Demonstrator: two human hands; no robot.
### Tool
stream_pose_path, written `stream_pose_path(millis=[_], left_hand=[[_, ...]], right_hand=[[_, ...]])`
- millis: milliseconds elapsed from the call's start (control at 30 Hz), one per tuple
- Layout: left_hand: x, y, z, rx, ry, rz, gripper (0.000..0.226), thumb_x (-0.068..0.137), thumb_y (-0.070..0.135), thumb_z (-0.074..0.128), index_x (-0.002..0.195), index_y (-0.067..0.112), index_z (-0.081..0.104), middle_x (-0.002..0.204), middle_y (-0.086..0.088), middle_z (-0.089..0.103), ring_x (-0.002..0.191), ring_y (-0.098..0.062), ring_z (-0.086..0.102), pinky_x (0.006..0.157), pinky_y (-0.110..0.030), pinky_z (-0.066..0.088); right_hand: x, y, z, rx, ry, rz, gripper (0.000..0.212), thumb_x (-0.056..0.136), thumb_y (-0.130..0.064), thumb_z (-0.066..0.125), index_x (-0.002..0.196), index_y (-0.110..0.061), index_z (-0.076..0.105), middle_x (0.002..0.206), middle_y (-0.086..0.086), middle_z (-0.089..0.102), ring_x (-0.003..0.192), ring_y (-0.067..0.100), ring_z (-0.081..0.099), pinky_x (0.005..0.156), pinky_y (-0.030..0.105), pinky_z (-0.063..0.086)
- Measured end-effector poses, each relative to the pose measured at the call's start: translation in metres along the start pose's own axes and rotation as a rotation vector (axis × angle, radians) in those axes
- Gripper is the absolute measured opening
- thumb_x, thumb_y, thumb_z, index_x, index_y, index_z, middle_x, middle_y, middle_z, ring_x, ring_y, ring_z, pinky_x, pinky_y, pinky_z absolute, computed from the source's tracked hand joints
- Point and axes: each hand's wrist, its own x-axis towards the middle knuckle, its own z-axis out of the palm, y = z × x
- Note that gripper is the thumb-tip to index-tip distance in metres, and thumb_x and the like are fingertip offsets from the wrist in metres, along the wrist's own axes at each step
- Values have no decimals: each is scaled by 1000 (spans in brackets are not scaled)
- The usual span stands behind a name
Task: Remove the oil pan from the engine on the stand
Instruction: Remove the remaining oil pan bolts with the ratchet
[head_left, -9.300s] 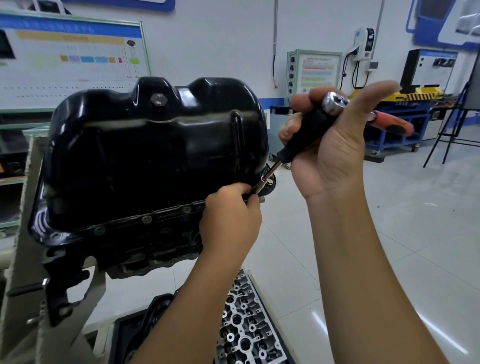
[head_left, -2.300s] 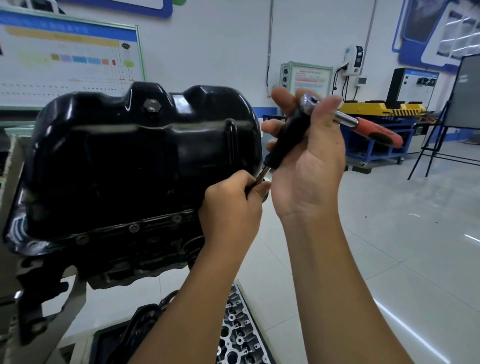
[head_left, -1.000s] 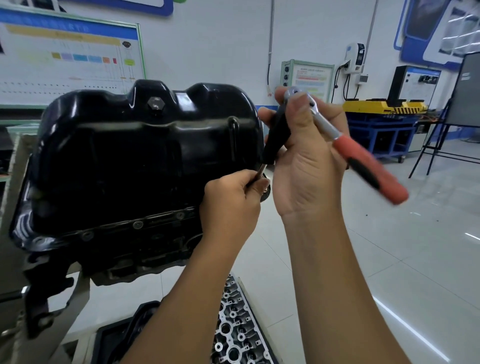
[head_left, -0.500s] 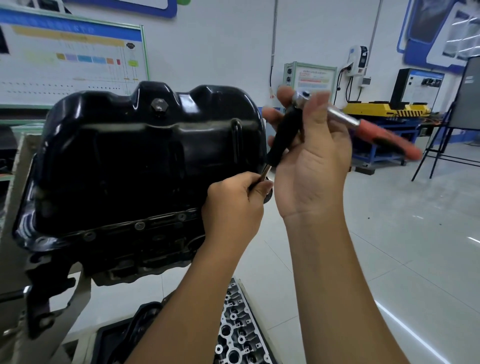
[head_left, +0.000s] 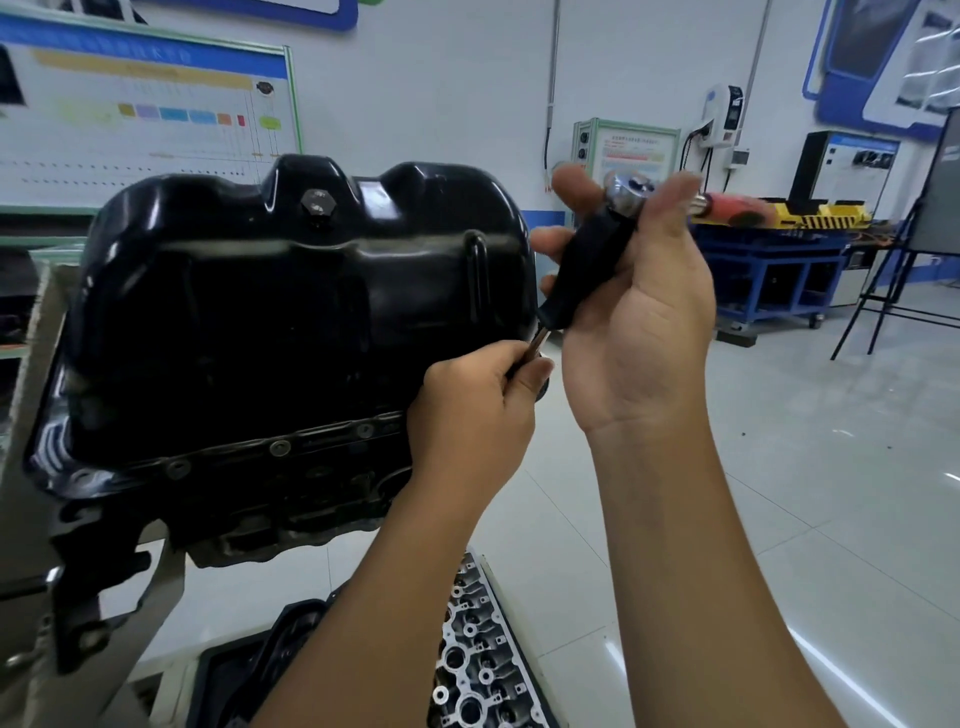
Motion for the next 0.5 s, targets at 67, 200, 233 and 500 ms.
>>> stream_pose_path(millis=[67,200,233,500], left_hand=[[0,0,-1,0,-26,3,15,91,44,59,87,31,63,59,19,57,49,-6,56,49,-33,48],[-1,1,2,-34,33,-41,16,85,46,60,88,32,67,54,20,56,46,-7,51,50,-30,50],[-1,1,4,-38,60,-41,24,84,51,58,85,29,69,53,19,55,46,-7,48,50,-27,48],[2,-3,-2,-46,13,-7,22,87,47,58,85,29,70,56,23,59,49,-6,54,52,-29,48]], right_hand=[[-1,-1,0,20,-12,-2,26,107,-34,49,101,-12,61,100,10,76,69,20,66,63,31,48],[-5,2,3,66,-19,-92,22,86,-14,73,100,-11,56,99,9,74,77,26,69,72,34,56],[-5,4,3,52,-32,-102,16,90,-13,70,99,-12,56,101,9,75,78,26,70,73,34,55],[-5,7,8,55,35,-132,19,90,-7,73,102,-7,58,104,13,75,76,28,68,77,41,59]])
